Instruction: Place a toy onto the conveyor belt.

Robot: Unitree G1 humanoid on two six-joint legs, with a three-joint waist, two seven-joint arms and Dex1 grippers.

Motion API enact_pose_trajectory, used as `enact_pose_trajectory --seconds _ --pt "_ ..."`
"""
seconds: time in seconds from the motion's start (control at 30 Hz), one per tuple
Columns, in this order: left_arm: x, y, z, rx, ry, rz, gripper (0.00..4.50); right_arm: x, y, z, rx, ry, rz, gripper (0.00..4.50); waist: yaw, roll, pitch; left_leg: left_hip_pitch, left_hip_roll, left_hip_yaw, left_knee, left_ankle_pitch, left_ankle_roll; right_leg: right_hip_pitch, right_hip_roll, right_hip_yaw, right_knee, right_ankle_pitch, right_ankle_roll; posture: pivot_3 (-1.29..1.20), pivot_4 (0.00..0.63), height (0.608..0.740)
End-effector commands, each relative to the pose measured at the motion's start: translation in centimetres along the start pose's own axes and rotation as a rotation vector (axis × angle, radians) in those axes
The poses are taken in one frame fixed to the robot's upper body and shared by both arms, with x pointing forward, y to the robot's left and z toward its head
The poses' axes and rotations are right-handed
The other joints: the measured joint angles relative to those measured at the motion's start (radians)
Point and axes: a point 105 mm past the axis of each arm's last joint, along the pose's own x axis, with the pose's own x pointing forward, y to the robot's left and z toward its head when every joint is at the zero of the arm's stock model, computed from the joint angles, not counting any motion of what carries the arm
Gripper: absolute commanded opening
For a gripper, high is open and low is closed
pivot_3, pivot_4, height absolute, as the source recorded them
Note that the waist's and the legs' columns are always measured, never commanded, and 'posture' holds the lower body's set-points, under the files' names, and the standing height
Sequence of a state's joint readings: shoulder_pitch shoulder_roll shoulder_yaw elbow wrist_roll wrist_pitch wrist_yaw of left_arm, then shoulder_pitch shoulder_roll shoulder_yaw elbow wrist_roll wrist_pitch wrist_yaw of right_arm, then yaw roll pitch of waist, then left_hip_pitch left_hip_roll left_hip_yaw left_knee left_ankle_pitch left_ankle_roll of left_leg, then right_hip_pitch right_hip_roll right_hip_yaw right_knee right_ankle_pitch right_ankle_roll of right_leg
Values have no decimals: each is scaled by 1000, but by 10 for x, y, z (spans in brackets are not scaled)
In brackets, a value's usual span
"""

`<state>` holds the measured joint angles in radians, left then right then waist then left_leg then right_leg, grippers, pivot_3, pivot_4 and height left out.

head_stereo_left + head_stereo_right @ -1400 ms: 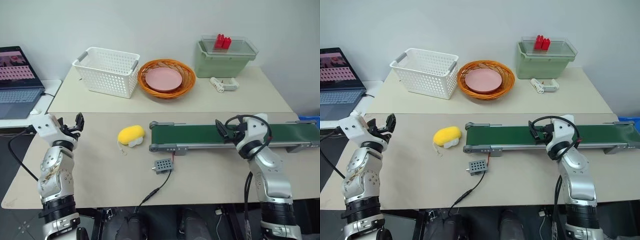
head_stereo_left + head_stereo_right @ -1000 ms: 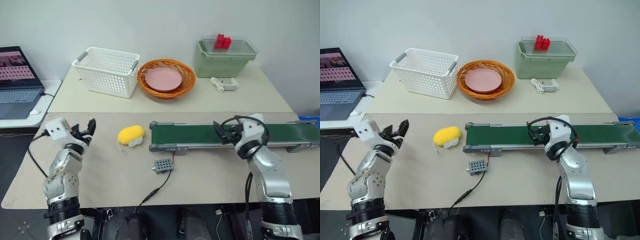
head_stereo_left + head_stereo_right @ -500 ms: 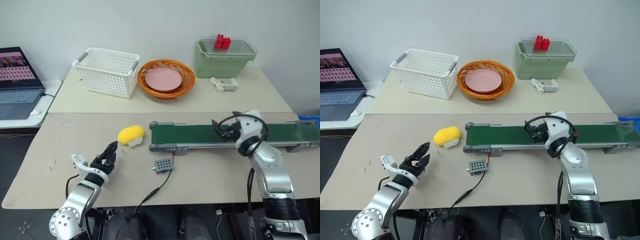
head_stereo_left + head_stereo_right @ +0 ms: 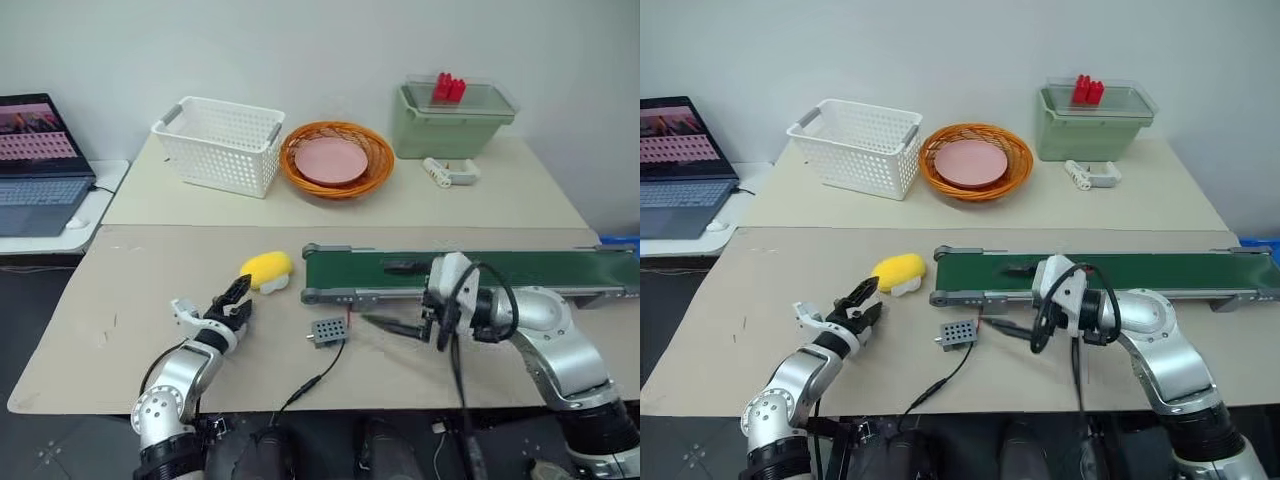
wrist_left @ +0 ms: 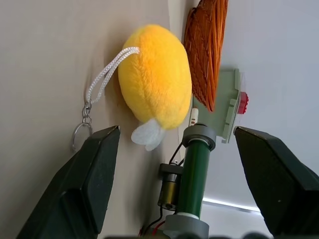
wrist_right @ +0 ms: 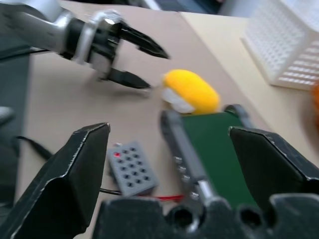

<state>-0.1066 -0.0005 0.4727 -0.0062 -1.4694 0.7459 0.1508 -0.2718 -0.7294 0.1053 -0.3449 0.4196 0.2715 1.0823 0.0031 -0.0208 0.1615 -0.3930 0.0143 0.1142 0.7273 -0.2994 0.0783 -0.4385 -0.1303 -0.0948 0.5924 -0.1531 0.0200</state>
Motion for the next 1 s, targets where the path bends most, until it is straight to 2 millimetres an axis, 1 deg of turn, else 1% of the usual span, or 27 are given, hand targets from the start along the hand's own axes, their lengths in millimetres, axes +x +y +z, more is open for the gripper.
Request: enact_pose_trajectory --seconds 0.03,0.2,0.3,0.37,0.53,0.6,0.7,0.77,0.83,0.87,0.9,1.0 --pt "6 -5 0 10 4 -26 3888 0 -10 6 -16 -12 42 4500 2 0 0 0 0 0 0 0 0 0 0 0 0 0 0 0 150 740" --pt "16 2 6 -18 -21 -23 3888 5 -14 12 24 -65 70 4500 11 0 0 0 0 0 0 1 -2 -1 0 -1 1 1 1 0 150 740" --pt "30 7 4 -27 -10 -30 3888 9 -18 9 47 -71 80 4500 15 0 0 -1 0 0 0 3 -5 -2 0 -1 1 1 1 0 150 740" --pt "37 10 -1 -21 17 -33 3888 11 -18 8 49 -68 89 4500 16 0 0 -1 0 0 0 2 -4 -1 0 -2 1 1 1 0 150 740" --pt "51 12 -6 -15 46 -44 3888 13 -16 9 44 -70 104 4500 21 1 0 -1 0 0 0 1 -2 -1 0 -2 1 1 1 0 150 740" --pt "56 16 -7 -27 44 -30 3888 14 -16 11 41 -71 107 4500 26 2 -1 -1 0 0 0 1 -3 0 0 -2 1 1 1 0 150 740" --pt "65 19 -8 -32 43 -19 3888 16 -14 11 29 -66 111 4500 37 5 -3 1 0 0 0 1 -3 1 -1 -2 1 2 2 0 150 740" --pt "72 21 -9 -44 40 -11 3888 18 -12 8 18 -49 108 4500 43 8 -5 2 0 -1 0 1 -3 2 -1 -2 1 1 2 0 150 740" --pt "79 26 -11 -60 37 11 3888 19 -10 7 19 -48 104 4500 48 12 -7 3 0 -1 0 2 -3 2 -1 -2 1 -2 6 0 150 740" --pt "81 28 -12 -62 36 24 3888 20 -10 7 19 -50 102 4500 48 12 -7 3 0 -1 0 2 -4 3 -1 -2 1 -2 6 0 150 740" --pt "83 31 -12 -68 32 38 3888 20 -10 8 20 -52 101 4500 48 13 -7 3 0 -1 0 1 -8 3 -2 -3 1 -2 5 0 150 740" --pt "88 35 -14 -83 28 64 3888 21 -8 12 17 -67 95 4500 45 16 -9 4 0 -1 0 1 -9 4 -2 -2 1 -1 6 0 150 740"
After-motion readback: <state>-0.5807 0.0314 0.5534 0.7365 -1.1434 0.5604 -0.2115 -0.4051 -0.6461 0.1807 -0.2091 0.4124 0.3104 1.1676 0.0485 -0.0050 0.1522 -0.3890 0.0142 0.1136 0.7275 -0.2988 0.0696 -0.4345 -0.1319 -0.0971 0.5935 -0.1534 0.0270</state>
